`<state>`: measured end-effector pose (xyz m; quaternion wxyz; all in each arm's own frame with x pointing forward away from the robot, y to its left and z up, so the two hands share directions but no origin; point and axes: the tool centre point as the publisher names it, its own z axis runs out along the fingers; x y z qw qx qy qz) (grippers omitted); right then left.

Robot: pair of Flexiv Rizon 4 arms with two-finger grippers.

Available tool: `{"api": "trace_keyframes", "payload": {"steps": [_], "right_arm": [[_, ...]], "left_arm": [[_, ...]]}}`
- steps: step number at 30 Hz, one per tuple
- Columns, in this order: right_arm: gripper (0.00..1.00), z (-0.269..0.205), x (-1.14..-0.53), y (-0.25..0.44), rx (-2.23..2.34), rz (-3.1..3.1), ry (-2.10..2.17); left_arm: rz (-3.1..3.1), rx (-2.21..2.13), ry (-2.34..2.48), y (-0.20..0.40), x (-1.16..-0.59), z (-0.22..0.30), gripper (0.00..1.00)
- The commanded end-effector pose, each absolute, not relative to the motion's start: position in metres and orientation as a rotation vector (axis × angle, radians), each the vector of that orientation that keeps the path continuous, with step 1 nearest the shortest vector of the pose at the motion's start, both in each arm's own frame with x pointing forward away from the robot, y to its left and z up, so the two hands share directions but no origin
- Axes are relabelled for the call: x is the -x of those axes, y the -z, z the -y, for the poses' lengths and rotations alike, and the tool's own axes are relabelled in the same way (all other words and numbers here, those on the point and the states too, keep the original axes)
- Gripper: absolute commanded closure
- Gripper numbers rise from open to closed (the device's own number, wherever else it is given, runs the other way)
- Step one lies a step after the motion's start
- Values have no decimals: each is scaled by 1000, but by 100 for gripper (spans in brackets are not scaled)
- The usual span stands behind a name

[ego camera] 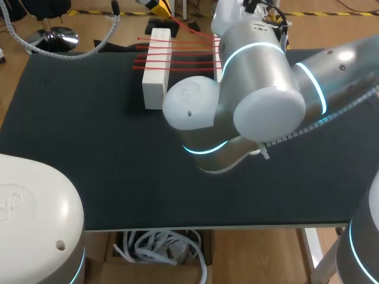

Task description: Grab the tape and strap the tape.

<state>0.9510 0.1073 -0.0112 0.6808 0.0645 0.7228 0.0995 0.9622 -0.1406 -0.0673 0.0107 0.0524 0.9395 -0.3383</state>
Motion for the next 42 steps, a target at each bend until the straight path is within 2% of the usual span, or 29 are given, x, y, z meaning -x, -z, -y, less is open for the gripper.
{"api": "trace_keyframes", "payload": {"steps": [1, 42], "right_arm": [[100, -125, -949, 20, -139, -1588, -154], [100, -170, -956, 32, 63, -1629, 93]], "left_arm": [[-2936, -162, 1050, 66, -962, 141, 100], [-2936, -162, 1050, 66, -962, 141, 100]]}}
